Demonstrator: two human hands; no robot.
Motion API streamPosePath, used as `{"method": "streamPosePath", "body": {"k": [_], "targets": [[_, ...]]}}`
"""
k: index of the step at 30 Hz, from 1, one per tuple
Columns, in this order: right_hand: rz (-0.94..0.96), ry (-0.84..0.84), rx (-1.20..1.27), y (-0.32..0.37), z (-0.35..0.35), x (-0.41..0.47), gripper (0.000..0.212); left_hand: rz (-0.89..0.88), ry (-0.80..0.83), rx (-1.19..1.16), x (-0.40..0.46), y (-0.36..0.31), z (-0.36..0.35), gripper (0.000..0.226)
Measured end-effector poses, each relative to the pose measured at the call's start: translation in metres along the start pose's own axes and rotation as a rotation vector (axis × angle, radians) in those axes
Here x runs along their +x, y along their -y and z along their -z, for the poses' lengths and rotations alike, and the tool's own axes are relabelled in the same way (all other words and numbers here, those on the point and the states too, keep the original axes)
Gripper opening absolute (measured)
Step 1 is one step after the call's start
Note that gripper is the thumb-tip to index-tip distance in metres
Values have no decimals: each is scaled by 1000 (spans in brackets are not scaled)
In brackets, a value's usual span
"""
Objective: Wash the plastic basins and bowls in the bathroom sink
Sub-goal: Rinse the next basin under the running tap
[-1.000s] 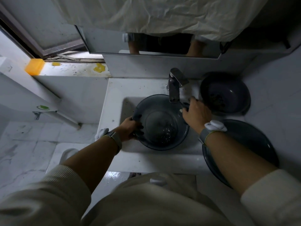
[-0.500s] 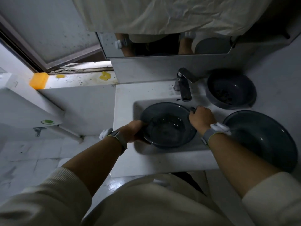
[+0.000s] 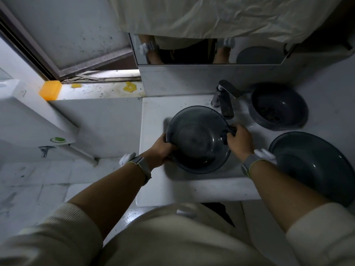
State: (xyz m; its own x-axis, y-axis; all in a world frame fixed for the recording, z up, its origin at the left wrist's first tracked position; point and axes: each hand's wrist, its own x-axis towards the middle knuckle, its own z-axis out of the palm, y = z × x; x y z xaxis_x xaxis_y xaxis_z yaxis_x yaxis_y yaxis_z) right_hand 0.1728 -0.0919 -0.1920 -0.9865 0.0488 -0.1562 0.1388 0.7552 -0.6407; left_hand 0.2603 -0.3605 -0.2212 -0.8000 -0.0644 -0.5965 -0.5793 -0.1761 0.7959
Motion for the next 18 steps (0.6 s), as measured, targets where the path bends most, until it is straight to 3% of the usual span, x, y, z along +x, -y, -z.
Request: {"method": "streamPosePath", "body": {"k": [5,10,18], "targets": [[40,27,-38,0,-2,0,34,-18,-110,168,3,-5,3,39],[65,42,-53,6,-10,-4,40,-79,-188,172,7,-7,10,36],[53,14,-19,15,-11,-4,32,-229,-216,194,9,-16,22,64]]}}
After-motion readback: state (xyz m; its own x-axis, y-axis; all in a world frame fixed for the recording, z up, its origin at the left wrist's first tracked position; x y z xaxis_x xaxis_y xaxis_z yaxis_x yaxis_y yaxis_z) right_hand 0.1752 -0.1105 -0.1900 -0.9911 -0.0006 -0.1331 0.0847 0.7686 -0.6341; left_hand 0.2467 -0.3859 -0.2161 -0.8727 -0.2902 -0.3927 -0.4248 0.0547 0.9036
